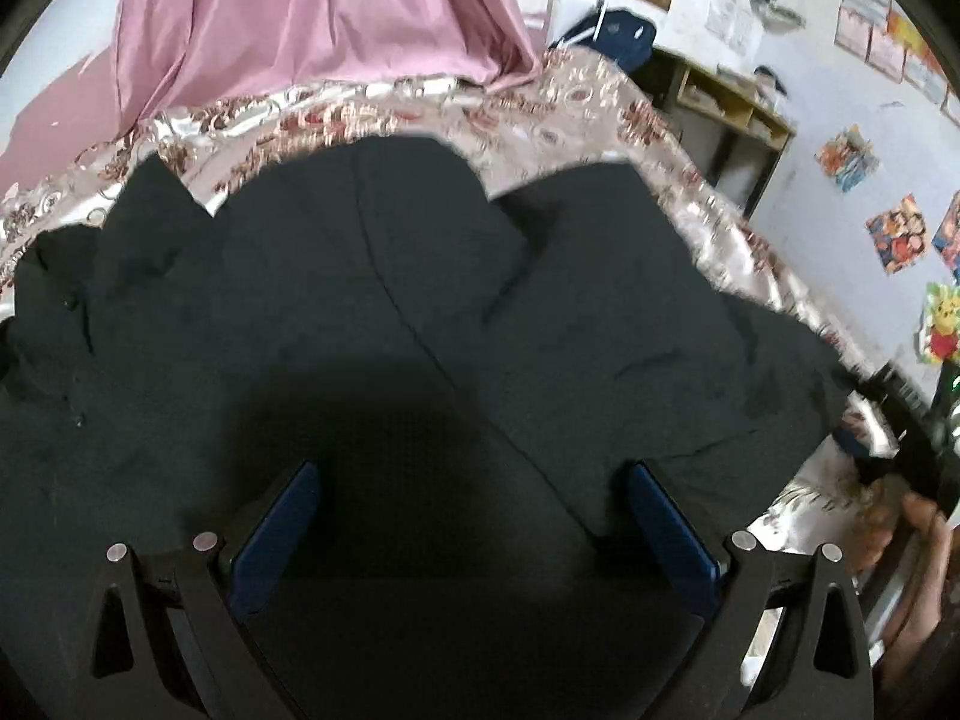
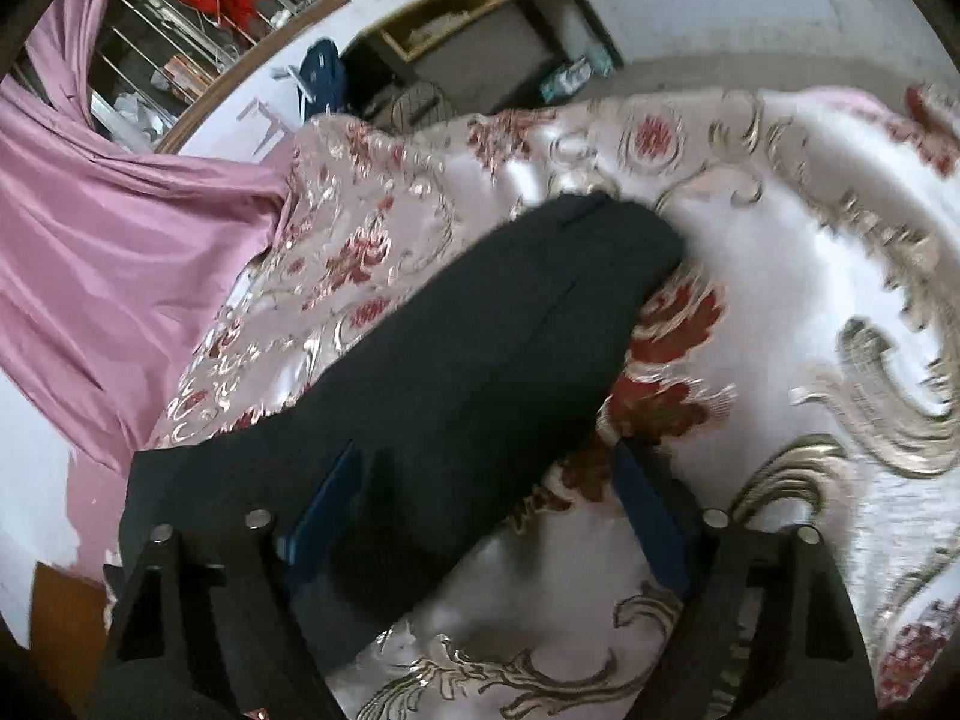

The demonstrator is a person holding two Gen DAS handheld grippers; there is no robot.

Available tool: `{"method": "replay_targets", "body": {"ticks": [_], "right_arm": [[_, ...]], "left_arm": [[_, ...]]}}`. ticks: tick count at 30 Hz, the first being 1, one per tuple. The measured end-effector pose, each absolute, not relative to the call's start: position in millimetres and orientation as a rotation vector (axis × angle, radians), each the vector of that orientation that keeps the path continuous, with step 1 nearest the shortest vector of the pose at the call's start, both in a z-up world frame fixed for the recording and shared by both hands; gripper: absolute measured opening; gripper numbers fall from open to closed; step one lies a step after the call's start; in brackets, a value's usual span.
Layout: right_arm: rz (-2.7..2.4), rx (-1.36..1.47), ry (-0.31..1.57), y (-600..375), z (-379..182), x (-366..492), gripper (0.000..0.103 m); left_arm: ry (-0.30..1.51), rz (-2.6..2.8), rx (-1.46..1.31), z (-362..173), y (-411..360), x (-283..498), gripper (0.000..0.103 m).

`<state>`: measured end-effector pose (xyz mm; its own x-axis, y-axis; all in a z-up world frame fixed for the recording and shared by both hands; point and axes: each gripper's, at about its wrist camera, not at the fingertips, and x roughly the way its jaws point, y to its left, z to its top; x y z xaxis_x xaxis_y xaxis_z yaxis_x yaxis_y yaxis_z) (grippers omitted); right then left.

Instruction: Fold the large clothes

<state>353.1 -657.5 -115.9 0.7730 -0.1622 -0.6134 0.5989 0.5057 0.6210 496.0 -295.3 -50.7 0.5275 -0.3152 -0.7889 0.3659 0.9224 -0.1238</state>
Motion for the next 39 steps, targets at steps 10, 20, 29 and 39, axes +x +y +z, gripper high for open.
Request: {"method": "replay_targets", "body": {"ticks": [10,20,29,39], "right_arm": [[-0.371,1.104,0.508,-654,-135,358,0.018],[-0.31,0.897,0.268,-614,-37,360,0.007],[-0.037,0.342,0.207,-462,85,377,0.007],[0.264,-0.191,0.508,-253,57,407,0.007]], "left_arm": [[0.944,-0.393,0.08,-60,-300,499,0.103],[0.9,-0.328,-0.143,-12,-210,464,0.102],[0.824,-0.158,-0.28,27,-69,433,0.102],[0.826,-0.013,-0.561,10,67,390,0.102]]}}
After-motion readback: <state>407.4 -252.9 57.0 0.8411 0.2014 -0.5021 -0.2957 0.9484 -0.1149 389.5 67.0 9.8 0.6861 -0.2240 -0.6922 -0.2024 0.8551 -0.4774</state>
